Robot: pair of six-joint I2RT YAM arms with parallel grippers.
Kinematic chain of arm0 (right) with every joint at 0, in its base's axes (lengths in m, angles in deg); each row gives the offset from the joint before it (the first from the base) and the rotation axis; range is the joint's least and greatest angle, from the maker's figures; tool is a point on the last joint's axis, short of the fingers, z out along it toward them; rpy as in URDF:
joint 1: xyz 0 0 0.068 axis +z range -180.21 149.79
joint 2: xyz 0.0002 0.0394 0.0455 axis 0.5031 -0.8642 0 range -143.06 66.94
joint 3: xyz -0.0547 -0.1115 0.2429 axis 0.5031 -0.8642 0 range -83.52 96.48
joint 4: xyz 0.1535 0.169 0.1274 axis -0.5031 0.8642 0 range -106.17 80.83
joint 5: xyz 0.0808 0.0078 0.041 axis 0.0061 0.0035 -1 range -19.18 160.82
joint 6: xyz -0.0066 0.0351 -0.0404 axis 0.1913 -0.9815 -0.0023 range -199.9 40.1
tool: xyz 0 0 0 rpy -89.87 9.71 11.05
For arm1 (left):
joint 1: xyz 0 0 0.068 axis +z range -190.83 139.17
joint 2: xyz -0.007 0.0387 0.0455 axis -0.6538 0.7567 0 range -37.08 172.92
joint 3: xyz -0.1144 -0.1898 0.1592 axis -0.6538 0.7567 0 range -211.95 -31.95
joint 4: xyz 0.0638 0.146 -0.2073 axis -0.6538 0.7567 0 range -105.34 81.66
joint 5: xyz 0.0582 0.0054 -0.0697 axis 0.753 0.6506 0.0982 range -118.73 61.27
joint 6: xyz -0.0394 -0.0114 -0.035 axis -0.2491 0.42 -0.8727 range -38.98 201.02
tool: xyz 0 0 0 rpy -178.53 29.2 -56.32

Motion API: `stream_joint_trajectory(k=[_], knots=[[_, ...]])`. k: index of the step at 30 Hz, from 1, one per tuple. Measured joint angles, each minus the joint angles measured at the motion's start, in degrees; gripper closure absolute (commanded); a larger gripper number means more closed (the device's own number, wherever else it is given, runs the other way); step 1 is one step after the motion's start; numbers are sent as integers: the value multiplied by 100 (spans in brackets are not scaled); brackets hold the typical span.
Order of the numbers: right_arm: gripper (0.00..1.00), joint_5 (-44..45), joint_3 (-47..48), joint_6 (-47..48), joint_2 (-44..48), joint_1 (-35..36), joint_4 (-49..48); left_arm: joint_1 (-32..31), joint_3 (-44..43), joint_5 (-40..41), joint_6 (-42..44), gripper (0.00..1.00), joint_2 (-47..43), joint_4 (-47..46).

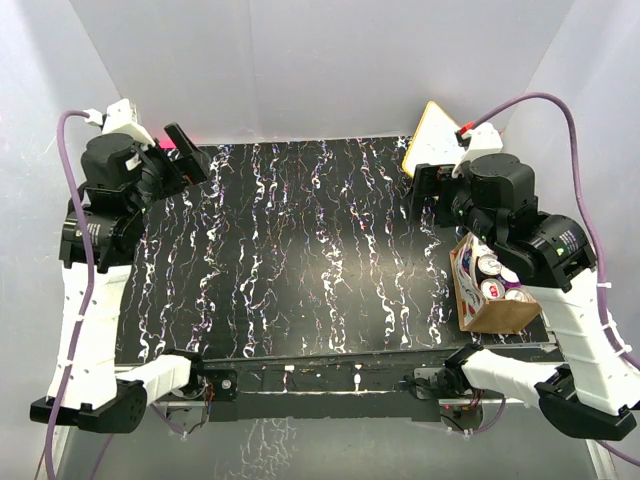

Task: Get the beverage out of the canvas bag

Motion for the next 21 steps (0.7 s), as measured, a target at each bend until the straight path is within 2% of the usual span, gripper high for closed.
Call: stream_joint_trajectory(k=[12,21], knots=[[2,-262,-391,-457,203,-1266,540,350,1720,-278,-356,3,-461,-378],[2,149,-605,-597,310,-1840,754,546,2627,-1316,-1366,3,-787,-505]])
